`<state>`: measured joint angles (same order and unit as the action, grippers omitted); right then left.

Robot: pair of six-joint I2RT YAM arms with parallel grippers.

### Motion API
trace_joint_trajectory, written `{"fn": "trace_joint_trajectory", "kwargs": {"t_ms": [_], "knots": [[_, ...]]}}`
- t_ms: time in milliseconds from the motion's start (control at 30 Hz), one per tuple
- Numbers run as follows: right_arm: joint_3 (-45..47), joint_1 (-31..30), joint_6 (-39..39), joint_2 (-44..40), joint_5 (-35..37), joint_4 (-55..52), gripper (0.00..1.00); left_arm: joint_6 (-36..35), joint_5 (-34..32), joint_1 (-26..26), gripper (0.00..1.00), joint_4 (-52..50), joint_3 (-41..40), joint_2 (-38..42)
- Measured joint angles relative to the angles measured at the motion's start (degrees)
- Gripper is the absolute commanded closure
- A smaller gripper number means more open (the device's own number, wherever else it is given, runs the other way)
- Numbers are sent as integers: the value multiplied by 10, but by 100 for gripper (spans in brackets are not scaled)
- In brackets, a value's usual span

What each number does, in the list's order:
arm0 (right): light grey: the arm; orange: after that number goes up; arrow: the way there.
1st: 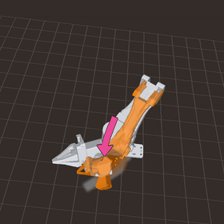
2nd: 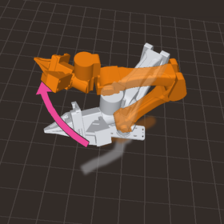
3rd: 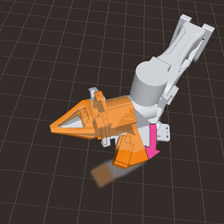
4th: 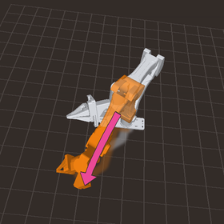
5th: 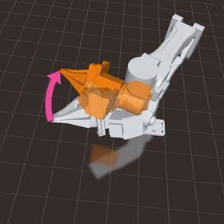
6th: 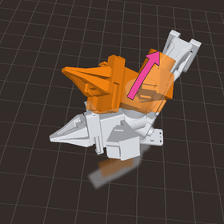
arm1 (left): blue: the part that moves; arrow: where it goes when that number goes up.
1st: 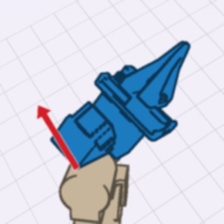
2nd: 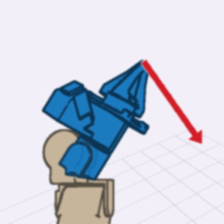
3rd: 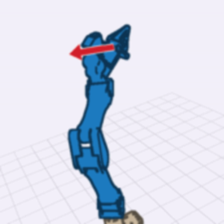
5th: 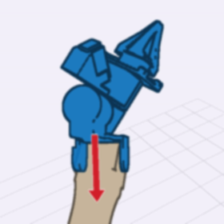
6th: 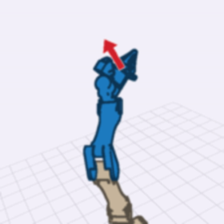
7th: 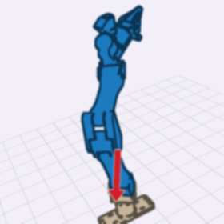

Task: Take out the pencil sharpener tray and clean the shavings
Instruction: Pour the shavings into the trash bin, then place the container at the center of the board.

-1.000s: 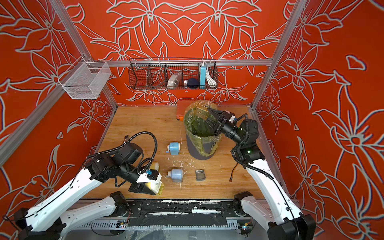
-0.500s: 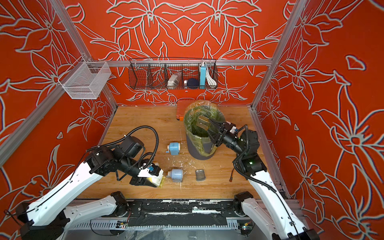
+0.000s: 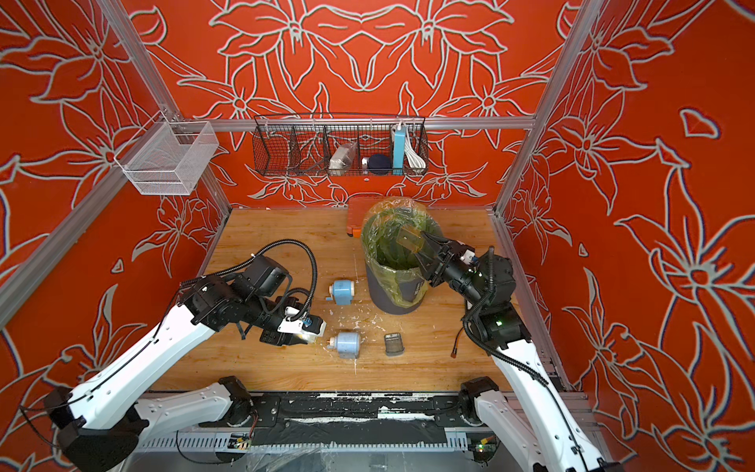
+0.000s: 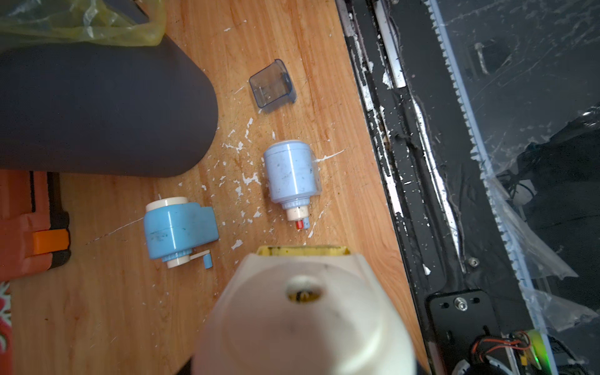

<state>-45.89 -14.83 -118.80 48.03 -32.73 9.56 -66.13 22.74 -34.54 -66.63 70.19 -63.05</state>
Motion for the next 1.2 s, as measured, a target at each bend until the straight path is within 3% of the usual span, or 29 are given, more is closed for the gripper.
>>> {"fn": "trace_joint_trajectory", "kwargs": {"t_ms": [67,200,400,567,700,867,1200], "knots": [[-37,3,41,31,-34,-17,100,-3,4,19,100,10,10,-11],[-138,3,253,19,-55,-133,100,-3,21,63,100,40,5,-24],[-202,4,591,-148,39,-326,100,-3,27,99,100,64,-13,-57],[-222,4,778,-209,119,-490,100,-3,28,125,100,85,-8,-108],[-134,4,832,-233,167,-590,100,-3,26,140,100,111,-2,-154],[-27,4,832,-271,190,-657,100,0,12,155,100,146,-10,-188],[188,4,786,-355,190,-586,100,12,-47,179,100,230,-38,-263]]}}
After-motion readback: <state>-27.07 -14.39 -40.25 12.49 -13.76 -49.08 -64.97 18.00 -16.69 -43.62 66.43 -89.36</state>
